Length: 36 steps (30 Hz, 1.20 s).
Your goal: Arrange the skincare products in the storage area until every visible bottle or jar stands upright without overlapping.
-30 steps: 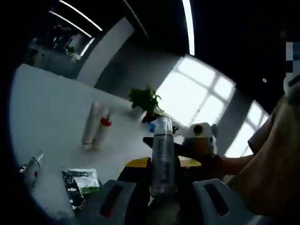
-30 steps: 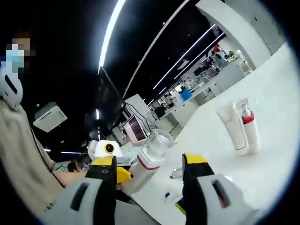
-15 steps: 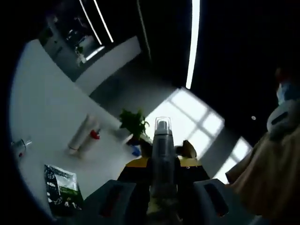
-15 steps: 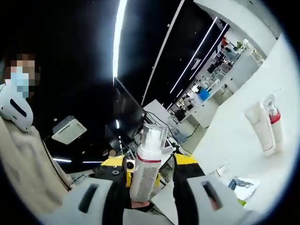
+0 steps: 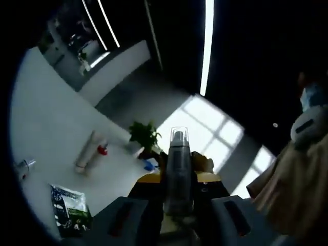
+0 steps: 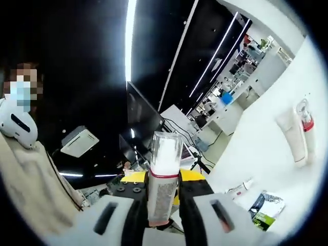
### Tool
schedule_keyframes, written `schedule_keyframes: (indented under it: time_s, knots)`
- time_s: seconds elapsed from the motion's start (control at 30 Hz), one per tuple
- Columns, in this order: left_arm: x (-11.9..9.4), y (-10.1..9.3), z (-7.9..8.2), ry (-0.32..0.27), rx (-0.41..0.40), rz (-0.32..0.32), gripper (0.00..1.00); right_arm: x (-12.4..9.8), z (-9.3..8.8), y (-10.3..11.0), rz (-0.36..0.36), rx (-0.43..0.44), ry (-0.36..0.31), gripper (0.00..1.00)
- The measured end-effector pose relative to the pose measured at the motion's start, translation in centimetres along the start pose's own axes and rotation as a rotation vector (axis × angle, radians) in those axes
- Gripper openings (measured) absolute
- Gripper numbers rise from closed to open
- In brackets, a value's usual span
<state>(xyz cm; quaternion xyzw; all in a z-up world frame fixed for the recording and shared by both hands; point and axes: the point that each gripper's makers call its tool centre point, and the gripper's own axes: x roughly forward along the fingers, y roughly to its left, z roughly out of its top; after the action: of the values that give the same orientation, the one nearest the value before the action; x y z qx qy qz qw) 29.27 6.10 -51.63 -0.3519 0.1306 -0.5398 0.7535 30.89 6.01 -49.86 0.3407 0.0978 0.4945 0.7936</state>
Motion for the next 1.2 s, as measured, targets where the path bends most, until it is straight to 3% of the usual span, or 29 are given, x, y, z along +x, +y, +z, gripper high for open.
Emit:
schedule_keyframes:
  time_s: [0.07, 0.13, 0.23, 0.5, 0.6, 0.83, 0.93, 1.03, 1.1, 1.2]
  knots:
    - [0.0, 1.0, -0.4, 0.030, 0.075, 0.067, 0.20, -0.2, -0.3, -1.1, -0.070, -0.022, 0.021, 0.21]
    - [0.0, 2.3, -1.5, 0.122, 0.184, 0.167, 0.22, -0.6, -0.6, -2.4, -0.165, -0.095, 0.058, 0.20]
    - [0.0, 3.5, -2.3, 0.226, 0.321, 0.269, 0.21, -0.8, -0.8, -3.6, -0.283, -0.141, 0.095, 0.20]
    - [1.0, 4.3, -2.1, 0.335, 0.721, 0.523, 0.17, -0.4, -1.5, -4.4, -0.458, -0.309, 0.173, 0.20]
    - [1.0, 4.2, -2.2, 0.356, 0.803, 0.582, 0.18, -0.1, -2.1, -4.3, -0.501, -0.372, 0.212, 0.20]
    - [0.6, 5.0, -2.0, 0.324, 0.756, 0.638, 0.16, -0.1, -2.3, -4.2, -0.540, -0.354, 0.212, 0.20]
    - [0.5, 5.0, -2.4, 0.325, 0.657, 0.603, 0.16, -0.2, -2.3, -4.2, -0.535, -0.372, 0.229, 0.20]
    - [0.3, 4.7, -2.4, 0.316, 0.580, 0.548, 0.15, 0.0, -2.7, -3.3, -0.407, -0.409, 0.284, 0.19]
    - [0.4, 4.2, -2.2, 0.304, 0.540, 0.491, 0.15, -0.1, -2.2, -2.5, -0.319, -0.422, 0.277, 0.20]
    - [0.9, 2.0, -2.6, 0.345, 0.500, 0.320, 0.15, -0.3, -1.9, -1.1, -0.201, -0.431, 0.292, 0.22]
